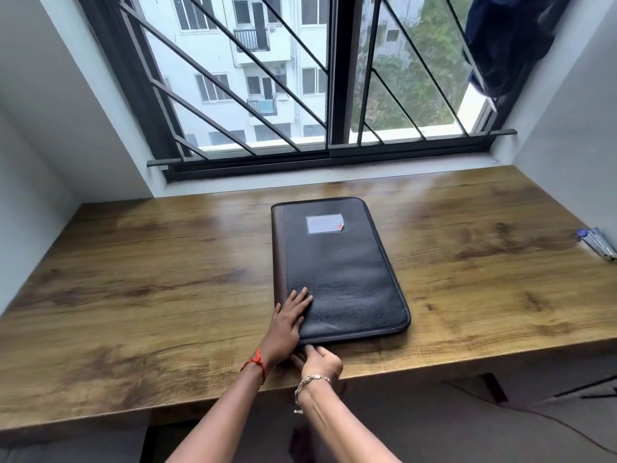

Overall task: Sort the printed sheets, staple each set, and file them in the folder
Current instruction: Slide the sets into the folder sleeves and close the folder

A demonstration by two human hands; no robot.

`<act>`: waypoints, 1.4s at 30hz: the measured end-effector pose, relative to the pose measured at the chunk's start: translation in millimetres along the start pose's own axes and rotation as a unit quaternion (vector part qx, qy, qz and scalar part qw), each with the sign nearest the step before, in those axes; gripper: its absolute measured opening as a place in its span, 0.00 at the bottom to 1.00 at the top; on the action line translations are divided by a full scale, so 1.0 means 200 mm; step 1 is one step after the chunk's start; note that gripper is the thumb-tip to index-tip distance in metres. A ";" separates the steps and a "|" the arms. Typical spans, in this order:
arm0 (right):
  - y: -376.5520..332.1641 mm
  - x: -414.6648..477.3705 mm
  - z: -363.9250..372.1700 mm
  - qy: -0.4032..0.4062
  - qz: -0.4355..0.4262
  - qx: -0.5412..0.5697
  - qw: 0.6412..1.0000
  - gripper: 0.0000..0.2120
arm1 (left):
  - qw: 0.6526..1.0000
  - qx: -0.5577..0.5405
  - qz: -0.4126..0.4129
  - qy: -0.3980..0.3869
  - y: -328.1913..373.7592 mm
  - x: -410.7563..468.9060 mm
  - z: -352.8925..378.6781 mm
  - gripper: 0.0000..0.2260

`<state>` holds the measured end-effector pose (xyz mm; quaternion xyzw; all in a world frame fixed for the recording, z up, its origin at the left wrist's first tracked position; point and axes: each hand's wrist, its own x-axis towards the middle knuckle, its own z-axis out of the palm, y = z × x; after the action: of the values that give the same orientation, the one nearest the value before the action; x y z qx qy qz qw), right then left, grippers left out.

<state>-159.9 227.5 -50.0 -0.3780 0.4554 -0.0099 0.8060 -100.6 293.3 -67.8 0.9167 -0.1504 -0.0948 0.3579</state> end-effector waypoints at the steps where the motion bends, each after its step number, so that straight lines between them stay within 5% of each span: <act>1: -0.01 0.00 0.00 0.003 0.004 0.012 1.000 0.19 | 1.000 0.003 0.002 0.002 0.00 0.00 0.00 0.24; 24: -0.36 0.10 -0.22 0.065 -0.058 0.123 0.989 0.07 | 0.999 0.036 0.008 0.034 0.01 -0.02 0.03 0.26; 31: -0.41 0.12 -0.26 0.073 -0.080 0.123 0.987 0.12 | 0.998 0.046 0.014 0.033 0.02 -0.03 0.02 0.27; 37: -0.55 0.24 -0.40 0.091 -0.108 0.074 0.987 0.17 | 0.996 0.060 0.007 0.059 0.03 -0.04 0.04 0.27; 42: -0.65 0.31 -0.48 0.044 -0.104 -0.018 0.993 0.11 | 0.992 0.068 -0.024 0.107 0.10 -0.05 0.04 0.26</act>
<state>-152.9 54.7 -43.1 -0.4371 0.4484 -0.1018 0.7730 -117.1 277.8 -59.4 0.9472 -0.0955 0.0054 0.3062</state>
